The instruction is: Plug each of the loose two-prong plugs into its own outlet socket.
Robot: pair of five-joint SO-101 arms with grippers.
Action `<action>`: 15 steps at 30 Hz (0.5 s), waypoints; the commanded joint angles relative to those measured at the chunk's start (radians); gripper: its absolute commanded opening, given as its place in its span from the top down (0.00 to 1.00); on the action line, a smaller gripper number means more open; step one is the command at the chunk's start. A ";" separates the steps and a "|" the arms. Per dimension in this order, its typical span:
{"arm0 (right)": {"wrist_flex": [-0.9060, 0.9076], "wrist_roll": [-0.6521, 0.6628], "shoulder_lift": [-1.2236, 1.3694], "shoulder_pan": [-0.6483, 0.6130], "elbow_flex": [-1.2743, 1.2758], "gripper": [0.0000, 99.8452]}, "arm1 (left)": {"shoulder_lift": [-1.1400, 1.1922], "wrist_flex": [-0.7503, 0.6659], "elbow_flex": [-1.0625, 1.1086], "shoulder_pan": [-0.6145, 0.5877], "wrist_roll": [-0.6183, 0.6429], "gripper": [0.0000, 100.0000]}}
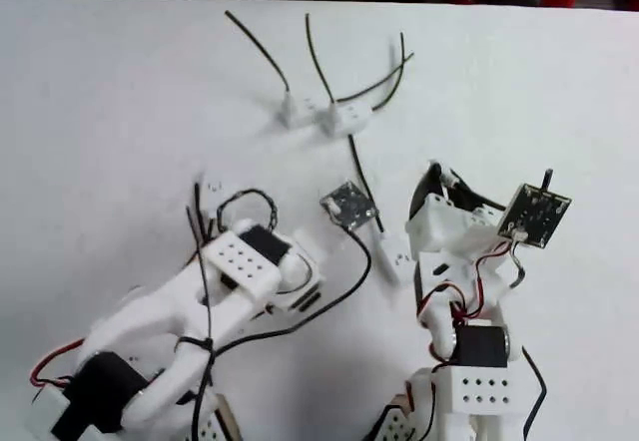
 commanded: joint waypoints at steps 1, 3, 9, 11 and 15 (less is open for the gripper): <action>-0.025 -0.008 -0.015 0.013 -0.012 0.98 | -0.051 -0.018 0.000 -0.018 0.003 0.69; -0.025 -0.008 -0.015 0.013 -0.012 0.98 | -0.058 -0.014 -0.011 -0.050 0.003 0.68; -0.025 -0.008 -0.015 0.012 -0.012 0.98 | -0.058 0.061 -0.101 -0.137 -0.006 0.68; -0.025 -0.008 -0.015 0.010 -0.012 0.98 | -0.058 0.104 -0.143 -0.145 -0.006 0.68; -0.025 -0.006 -0.015 0.010 -0.012 0.98 | -0.058 0.155 -0.198 -0.151 -0.006 0.68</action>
